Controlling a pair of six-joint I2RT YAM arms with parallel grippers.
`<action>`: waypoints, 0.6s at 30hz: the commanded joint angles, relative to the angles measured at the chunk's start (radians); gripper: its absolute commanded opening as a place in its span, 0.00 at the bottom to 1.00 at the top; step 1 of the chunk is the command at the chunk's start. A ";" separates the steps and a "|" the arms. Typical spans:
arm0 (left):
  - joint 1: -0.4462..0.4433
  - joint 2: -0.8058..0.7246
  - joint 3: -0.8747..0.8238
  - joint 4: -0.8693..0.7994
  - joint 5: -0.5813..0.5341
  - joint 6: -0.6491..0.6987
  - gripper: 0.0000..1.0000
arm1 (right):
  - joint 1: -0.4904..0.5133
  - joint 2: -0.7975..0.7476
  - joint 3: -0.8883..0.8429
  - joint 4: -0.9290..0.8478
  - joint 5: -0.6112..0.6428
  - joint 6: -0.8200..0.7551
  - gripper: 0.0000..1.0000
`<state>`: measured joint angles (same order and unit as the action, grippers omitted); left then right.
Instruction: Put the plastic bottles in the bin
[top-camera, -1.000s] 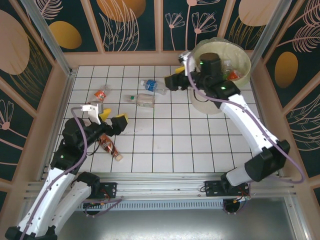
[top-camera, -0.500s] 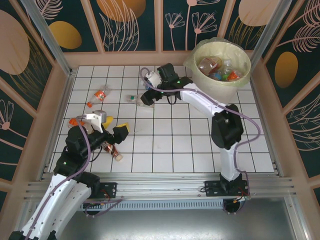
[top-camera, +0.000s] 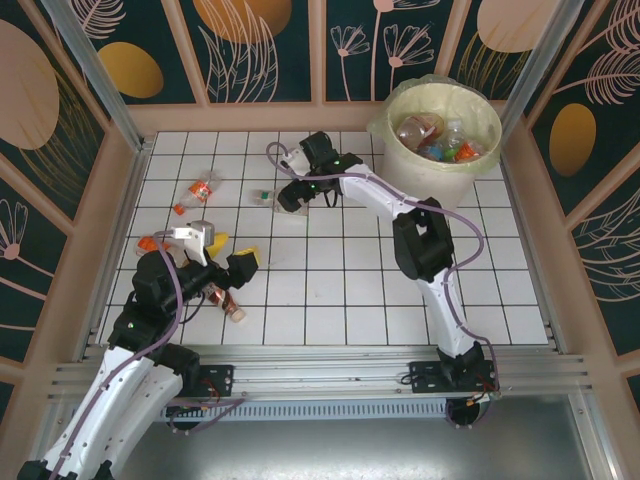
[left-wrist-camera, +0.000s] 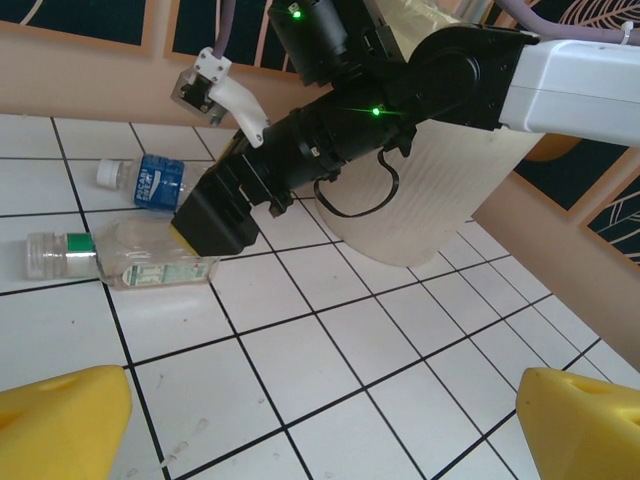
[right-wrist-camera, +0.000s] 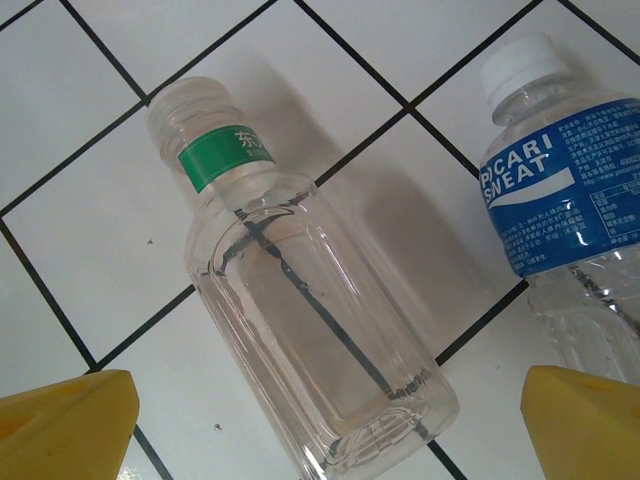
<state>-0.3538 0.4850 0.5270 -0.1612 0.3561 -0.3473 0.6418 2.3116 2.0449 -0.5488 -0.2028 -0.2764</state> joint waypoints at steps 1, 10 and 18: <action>-0.002 -0.001 -0.009 0.025 0.007 0.009 0.98 | 0.015 0.081 0.095 -0.026 0.028 -0.007 0.98; -0.002 -0.001 -0.009 0.025 0.006 0.010 0.99 | 0.032 0.163 0.162 -0.046 -0.012 0.012 0.91; -0.002 -0.002 -0.008 0.023 0.007 0.010 0.99 | 0.049 0.197 0.142 -0.021 0.055 0.033 0.79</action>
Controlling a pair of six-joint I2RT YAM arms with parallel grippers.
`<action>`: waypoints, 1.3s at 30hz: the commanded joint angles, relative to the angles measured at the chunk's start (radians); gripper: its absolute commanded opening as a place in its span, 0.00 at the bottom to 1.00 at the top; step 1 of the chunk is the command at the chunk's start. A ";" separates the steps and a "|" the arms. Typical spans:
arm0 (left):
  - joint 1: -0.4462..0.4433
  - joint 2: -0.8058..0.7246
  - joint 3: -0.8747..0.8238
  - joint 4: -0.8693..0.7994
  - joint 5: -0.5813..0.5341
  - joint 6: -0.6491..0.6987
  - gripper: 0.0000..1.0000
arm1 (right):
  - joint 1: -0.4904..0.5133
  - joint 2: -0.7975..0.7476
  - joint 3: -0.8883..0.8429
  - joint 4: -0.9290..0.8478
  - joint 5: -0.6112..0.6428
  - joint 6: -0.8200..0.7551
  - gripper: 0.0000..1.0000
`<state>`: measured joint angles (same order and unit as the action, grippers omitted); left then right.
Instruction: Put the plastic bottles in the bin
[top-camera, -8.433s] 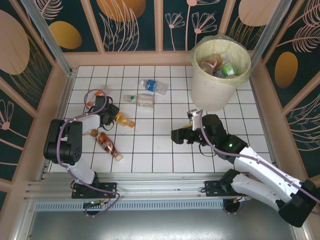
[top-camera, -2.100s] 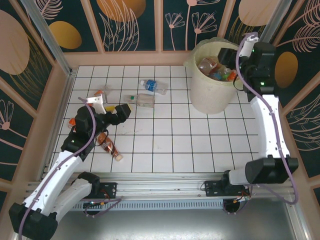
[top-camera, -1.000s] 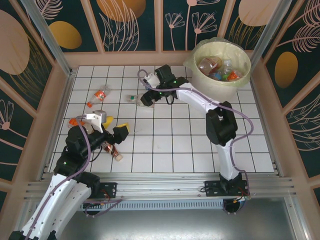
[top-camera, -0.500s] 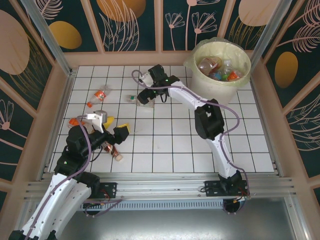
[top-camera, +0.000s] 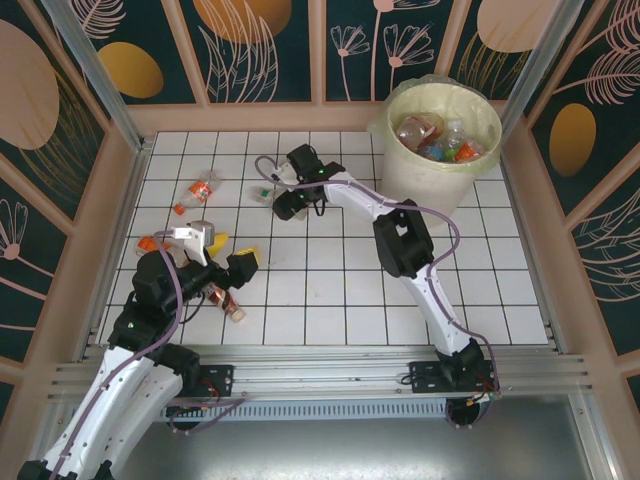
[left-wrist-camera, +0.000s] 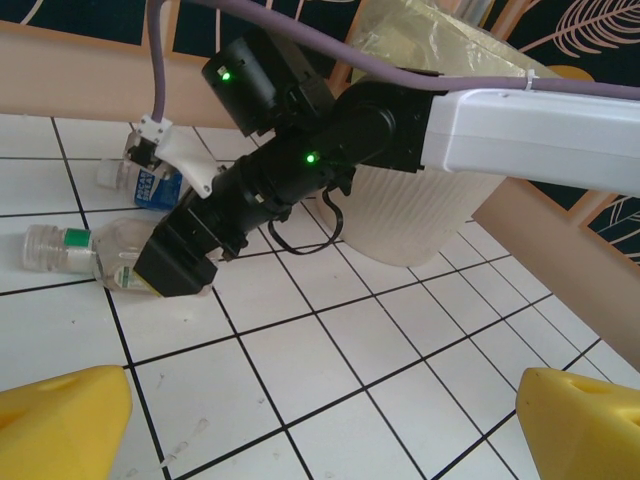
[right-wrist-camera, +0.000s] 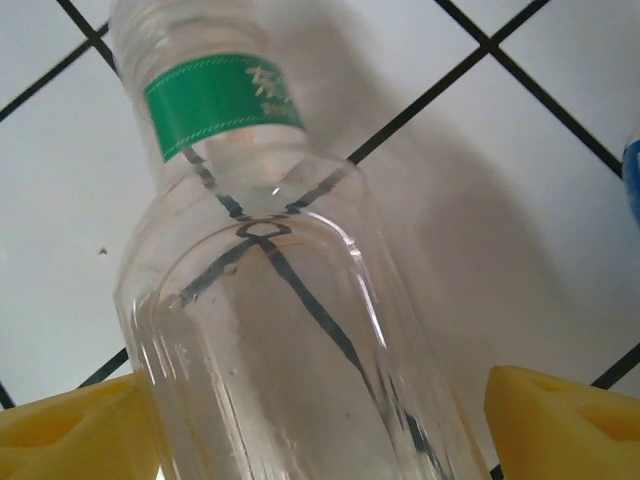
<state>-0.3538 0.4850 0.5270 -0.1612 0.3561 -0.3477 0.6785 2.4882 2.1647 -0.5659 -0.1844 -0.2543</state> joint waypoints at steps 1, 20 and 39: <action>-0.002 -0.002 -0.008 0.023 0.007 0.012 0.99 | 0.015 0.020 0.019 -0.002 0.045 0.010 0.78; -0.002 0.000 -0.008 0.022 0.012 0.010 0.99 | 0.062 -0.049 -0.019 0.025 0.111 0.022 0.46; -0.002 -0.038 -0.027 0.091 0.145 0.006 0.99 | 0.078 -0.475 -0.242 0.143 0.137 0.066 0.47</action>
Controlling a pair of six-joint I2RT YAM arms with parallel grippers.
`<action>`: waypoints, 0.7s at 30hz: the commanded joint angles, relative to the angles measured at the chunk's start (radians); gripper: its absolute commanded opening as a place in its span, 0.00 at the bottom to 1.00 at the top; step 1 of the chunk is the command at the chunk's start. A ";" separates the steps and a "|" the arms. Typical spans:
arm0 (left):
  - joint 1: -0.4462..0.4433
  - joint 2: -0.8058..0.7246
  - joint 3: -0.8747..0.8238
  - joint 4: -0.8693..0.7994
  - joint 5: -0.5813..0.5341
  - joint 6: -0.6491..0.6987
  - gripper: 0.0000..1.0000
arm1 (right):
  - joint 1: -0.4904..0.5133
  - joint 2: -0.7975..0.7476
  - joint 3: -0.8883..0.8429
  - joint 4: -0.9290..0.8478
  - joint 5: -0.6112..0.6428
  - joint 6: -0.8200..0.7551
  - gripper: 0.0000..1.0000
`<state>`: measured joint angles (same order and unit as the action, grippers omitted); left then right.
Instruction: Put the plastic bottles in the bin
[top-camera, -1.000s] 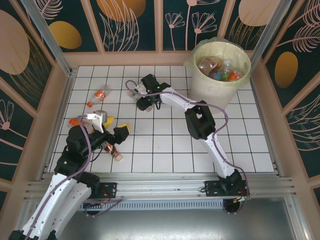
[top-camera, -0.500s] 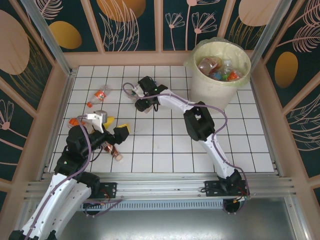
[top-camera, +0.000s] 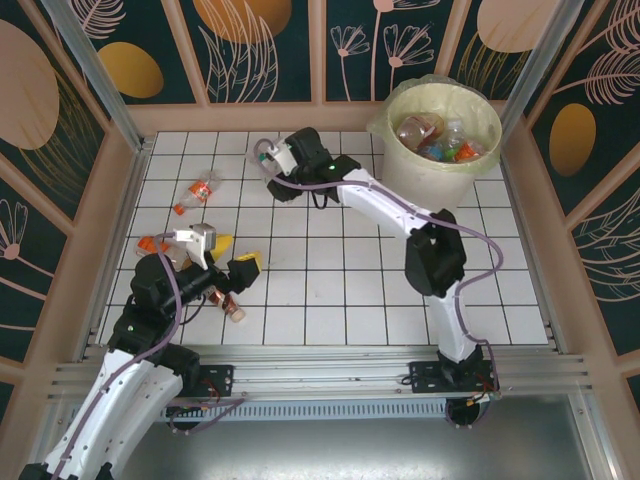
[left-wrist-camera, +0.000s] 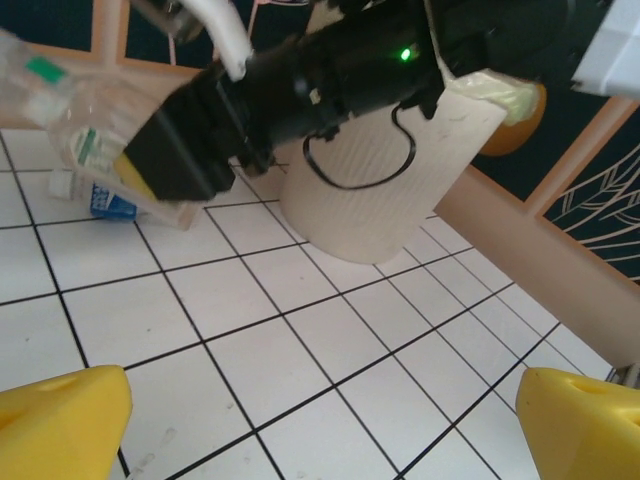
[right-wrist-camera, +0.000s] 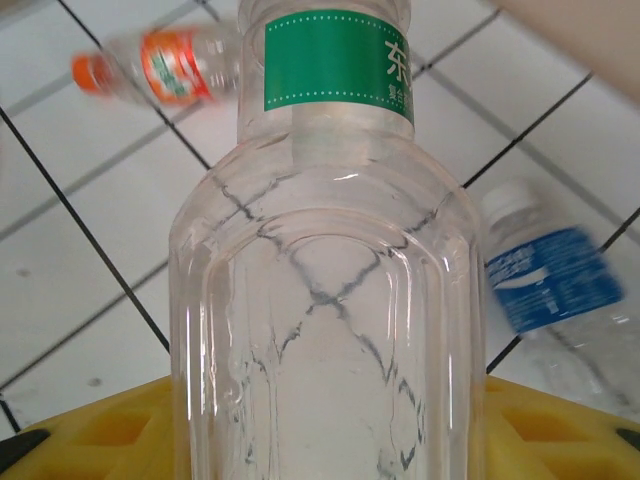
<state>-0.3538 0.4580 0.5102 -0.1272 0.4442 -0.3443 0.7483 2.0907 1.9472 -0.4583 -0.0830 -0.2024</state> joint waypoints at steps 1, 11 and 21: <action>-0.002 -0.010 -0.012 0.062 0.065 0.000 0.99 | 0.010 -0.101 -0.031 0.037 0.045 0.013 0.47; -0.002 -0.009 -0.018 0.088 0.112 -0.014 0.98 | -0.012 -0.305 -0.054 -0.004 0.203 -0.023 0.47; -0.003 -0.003 -0.019 0.080 0.097 -0.013 0.99 | -0.196 -0.479 -0.120 -0.020 0.278 0.058 0.47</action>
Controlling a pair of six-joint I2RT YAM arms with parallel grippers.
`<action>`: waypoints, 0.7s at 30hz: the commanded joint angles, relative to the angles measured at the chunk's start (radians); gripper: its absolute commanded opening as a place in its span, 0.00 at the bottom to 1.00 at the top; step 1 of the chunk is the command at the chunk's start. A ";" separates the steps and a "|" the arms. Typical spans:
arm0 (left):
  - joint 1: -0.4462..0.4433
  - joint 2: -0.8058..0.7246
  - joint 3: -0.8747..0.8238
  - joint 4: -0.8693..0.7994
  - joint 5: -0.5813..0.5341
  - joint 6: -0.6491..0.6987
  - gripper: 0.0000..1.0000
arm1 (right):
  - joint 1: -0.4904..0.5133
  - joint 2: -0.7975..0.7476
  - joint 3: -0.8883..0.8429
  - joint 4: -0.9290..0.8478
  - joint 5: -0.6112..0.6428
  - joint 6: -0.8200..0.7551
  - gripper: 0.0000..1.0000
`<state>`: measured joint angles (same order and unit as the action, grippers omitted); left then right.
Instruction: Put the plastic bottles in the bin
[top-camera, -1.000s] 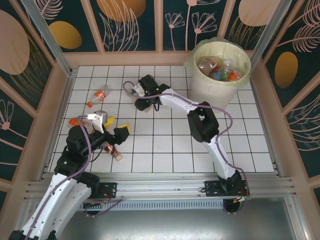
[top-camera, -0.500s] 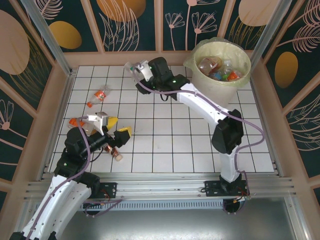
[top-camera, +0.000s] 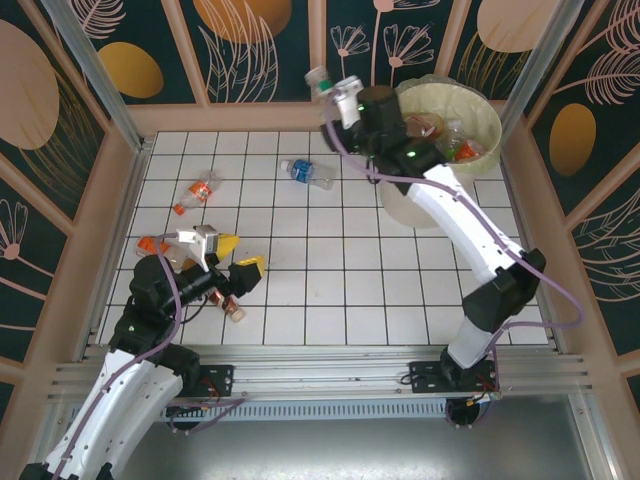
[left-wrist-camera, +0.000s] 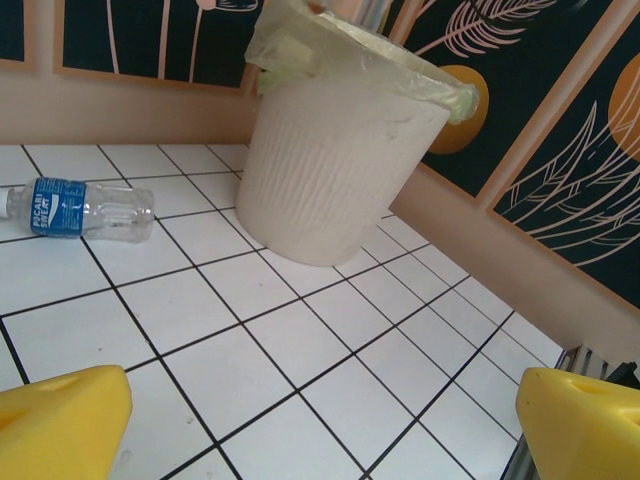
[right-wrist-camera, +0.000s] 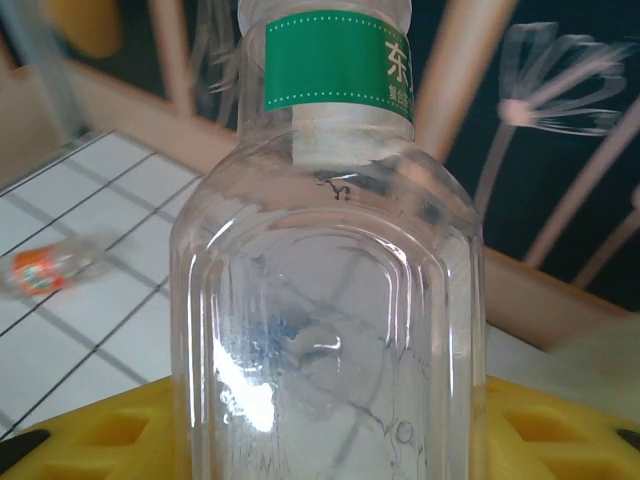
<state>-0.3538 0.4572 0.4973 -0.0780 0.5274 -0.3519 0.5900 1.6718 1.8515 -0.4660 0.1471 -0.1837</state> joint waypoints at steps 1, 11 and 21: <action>-0.002 -0.001 -0.006 0.030 0.013 -0.005 0.99 | -0.072 -0.073 -0.033 -0.016 0.054 0.040 0.47; -0.002 0.009 -0.005 0.022 0.000 -0.004 0.99 | -0.291 -0.121 -0.044 -0.148 0.064 -0.008 0.49; -0.004 0.010 -0.004 0.015 -0.009 -0.003 0.99 | -0.363 -0.196 -0.212 -0.084 0.012 -0.019 0.51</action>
<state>-0.3538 0.4713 0.4973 -0.0788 0.5228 -0.3519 0.2527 1.5272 1.6855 -0.5831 0.1848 -0.1852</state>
